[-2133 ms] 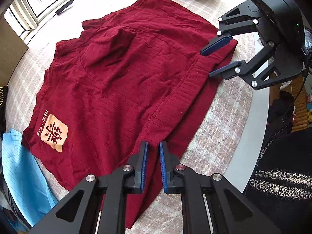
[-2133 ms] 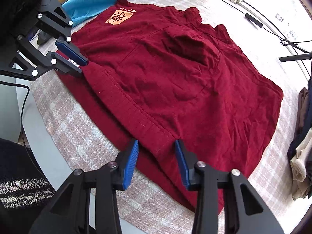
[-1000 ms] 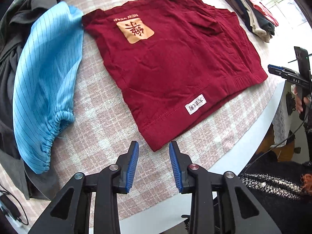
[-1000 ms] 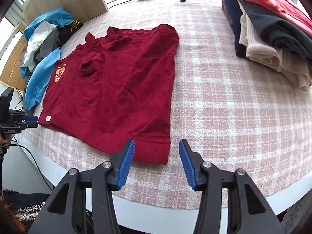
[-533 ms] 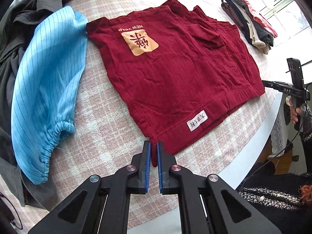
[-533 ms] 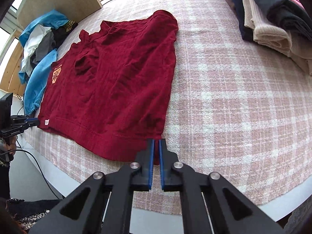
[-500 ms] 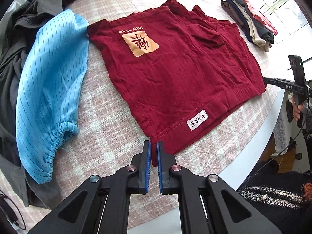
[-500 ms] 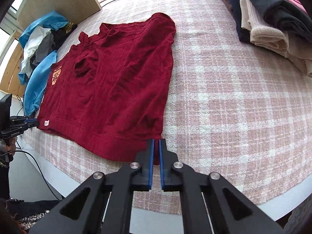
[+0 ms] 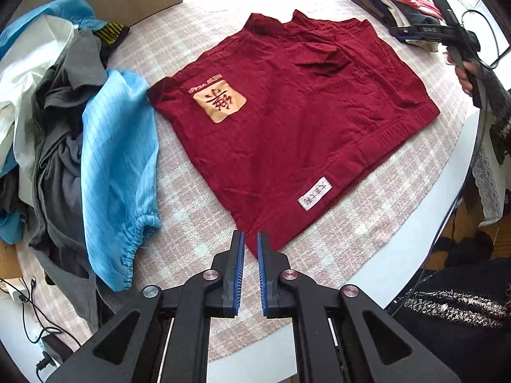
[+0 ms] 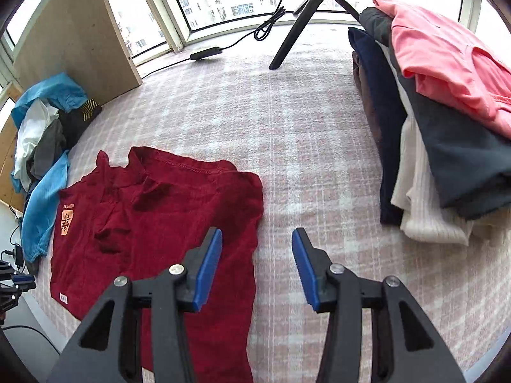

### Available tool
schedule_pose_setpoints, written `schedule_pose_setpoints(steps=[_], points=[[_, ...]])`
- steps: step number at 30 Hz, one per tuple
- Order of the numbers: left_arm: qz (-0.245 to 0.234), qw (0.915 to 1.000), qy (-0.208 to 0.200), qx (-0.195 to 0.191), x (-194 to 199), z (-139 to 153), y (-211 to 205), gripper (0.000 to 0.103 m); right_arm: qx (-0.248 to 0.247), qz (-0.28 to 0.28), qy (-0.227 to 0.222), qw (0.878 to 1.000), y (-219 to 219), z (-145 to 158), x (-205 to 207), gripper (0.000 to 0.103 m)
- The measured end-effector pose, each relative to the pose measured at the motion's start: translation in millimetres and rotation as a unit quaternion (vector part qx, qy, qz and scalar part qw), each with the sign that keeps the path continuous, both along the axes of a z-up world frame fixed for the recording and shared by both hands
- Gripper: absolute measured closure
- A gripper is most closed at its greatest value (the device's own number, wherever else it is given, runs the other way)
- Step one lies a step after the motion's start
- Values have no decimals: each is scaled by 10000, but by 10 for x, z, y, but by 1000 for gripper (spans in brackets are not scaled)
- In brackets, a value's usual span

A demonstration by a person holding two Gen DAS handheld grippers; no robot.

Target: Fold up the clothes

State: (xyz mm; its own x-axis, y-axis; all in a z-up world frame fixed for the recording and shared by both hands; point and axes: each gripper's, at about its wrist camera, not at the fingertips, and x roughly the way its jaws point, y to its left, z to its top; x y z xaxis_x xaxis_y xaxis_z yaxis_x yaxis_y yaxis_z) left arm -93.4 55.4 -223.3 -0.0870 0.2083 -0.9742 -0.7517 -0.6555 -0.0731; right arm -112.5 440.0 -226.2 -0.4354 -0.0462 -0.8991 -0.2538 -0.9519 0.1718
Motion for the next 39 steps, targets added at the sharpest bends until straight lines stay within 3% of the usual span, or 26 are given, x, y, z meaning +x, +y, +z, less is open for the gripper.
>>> schedule_pose_setpoints(steps=[3, 5, 7, 11, 14, 18, 23, 24, 28, 31, 35, 37, 38, 39], points=[[-453, 9973, -184, 555, 183, 157, 330, 96, -10, 12, -56, 10000, 5, -30, -140, 58], [-825, 9937, -129, 741, 347, 294, 547, 90, -60, 131, 101, 9998, 9, 125, -53, 58], [-1015, 9909, -19, 882, 461, 431, 790, 93, -17, 329, 167, 9993, 9, 339, 75, 58], [-1110, 9835, -253, 1407, 667, 482, 1391, 90, 301, 886, 331, 9951, 100, 838, 307, 58], [-1068, 9804, -422, 1601, 795, 309, 2009, 90, 300, 1156, 442, 9919, 292, 1046, 367, 58], [-906, 9813, -533, 1614, 907, 37, 2730, 90, 213, 1574, 316, 9868, 426, 829, 156, 58], [-514, 9910, -386, 1174, 904, -255, 3202, 85, 64, 2057, 174, 9784, 308, 315, -133, 58], [-395, 9933, -311, 1041, 885, -306, 3249, 85, -7, 2119, 127, 9772, 280, 218, -186, 58], [-16, 9938, -168, 1099, 817, -294, 3241, 89, -260, 2188, -12, 9754, 253, -57, -366, 58], [135, 9923, -265, 1199, 773, -323, 3173, 103, -422, 2215, -41, 9742, 275, -169, -475, 58], [261, 9895, -348, 1376, 735, -280, 3061, 103, -783, 2285, -99, 9703, 273, -279, -591, 58], [329, 9864, -392, 1560, 724, -219, 2994, 103, -815, 2406, -55, 9672, 237, -279, -614, 70], [399, 9839, -464, 1679, 710, -186, 2943, 103, -884, 2487, -98, 9645, 222, -281, -626, 102], [474, 9810, -543, 1802, 694, -152, 2891, 103, -907, 2528, -79, 9632, 226, -254, -626, 100]])
